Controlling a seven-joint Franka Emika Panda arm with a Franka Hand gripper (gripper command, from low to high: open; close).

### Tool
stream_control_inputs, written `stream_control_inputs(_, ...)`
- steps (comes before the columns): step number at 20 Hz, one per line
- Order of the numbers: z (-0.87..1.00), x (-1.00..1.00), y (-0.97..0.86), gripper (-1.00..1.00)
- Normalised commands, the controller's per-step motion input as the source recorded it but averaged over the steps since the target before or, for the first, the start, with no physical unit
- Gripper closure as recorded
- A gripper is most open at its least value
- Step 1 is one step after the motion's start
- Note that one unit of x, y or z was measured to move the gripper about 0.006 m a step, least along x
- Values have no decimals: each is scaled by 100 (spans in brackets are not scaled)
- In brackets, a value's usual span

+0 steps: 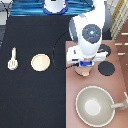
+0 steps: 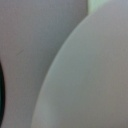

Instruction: Take the lid off the pot, put the pot on the plate, and use the tool to push the pot to the front of the table.

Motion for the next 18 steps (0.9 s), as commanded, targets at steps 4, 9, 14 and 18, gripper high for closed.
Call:
stream_control_inputs(4, 0, -24, 0, 100)
stream_control_inputs(9, 3, -26, 0, 100)
stream_control_inputs(14, 13, -29, -1, 100)
stream_control_inputs(18, 53, -56, -23, 100)
